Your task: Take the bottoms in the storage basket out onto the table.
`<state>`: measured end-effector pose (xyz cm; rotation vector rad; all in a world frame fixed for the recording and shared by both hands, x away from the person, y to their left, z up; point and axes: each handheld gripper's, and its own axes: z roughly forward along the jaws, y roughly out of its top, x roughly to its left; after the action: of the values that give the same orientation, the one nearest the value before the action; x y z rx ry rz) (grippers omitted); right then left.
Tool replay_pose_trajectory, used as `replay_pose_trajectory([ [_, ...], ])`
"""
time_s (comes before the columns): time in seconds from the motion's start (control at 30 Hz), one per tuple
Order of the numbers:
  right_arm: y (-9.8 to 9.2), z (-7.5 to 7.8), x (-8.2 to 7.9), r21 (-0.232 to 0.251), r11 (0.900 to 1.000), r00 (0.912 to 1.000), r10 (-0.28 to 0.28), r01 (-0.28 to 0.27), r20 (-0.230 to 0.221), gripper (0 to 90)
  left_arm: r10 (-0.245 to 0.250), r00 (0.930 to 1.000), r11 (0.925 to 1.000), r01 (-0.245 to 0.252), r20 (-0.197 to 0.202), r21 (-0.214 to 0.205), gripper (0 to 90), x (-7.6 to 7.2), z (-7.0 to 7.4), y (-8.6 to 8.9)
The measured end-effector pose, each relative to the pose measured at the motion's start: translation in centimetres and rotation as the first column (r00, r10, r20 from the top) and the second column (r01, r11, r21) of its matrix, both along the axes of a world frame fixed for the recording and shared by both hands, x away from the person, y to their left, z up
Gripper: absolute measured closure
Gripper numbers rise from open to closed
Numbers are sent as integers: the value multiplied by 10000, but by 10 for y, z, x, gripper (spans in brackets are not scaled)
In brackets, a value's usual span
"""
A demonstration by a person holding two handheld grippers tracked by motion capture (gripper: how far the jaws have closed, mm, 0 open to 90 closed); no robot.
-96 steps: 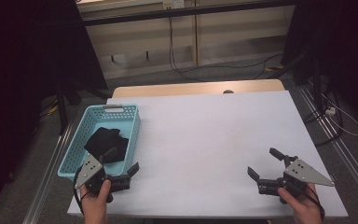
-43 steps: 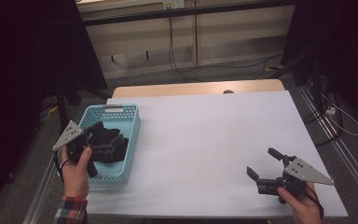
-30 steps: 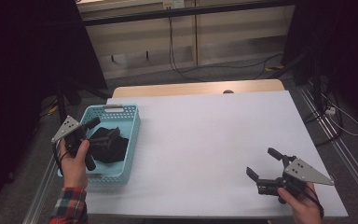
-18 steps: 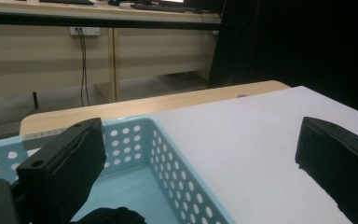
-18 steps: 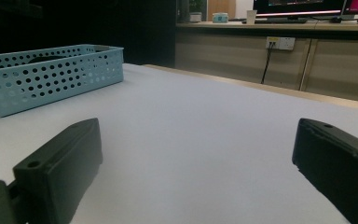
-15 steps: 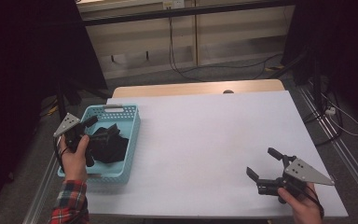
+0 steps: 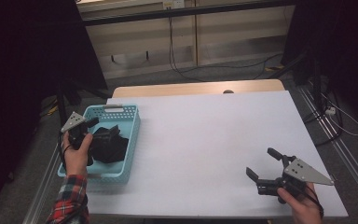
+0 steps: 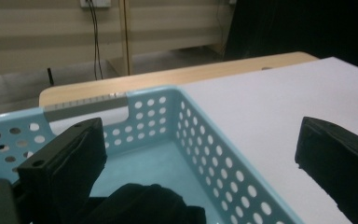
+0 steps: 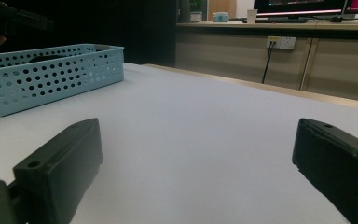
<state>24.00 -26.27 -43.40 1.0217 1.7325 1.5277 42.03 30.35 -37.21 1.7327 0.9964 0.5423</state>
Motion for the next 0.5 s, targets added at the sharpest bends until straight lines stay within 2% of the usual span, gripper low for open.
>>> replay_pose_trajectory([
  [0.13,0,0,0,5,10000,10000,-4,4,3,13,-35,9996,9986,50,-284,519,23,6,-4,1],
  [0.5,0,0,0,83,10000,10000,46,-46,-19,13,-81,9963,9920,188,-854,1252,27,16,-13,1],
])
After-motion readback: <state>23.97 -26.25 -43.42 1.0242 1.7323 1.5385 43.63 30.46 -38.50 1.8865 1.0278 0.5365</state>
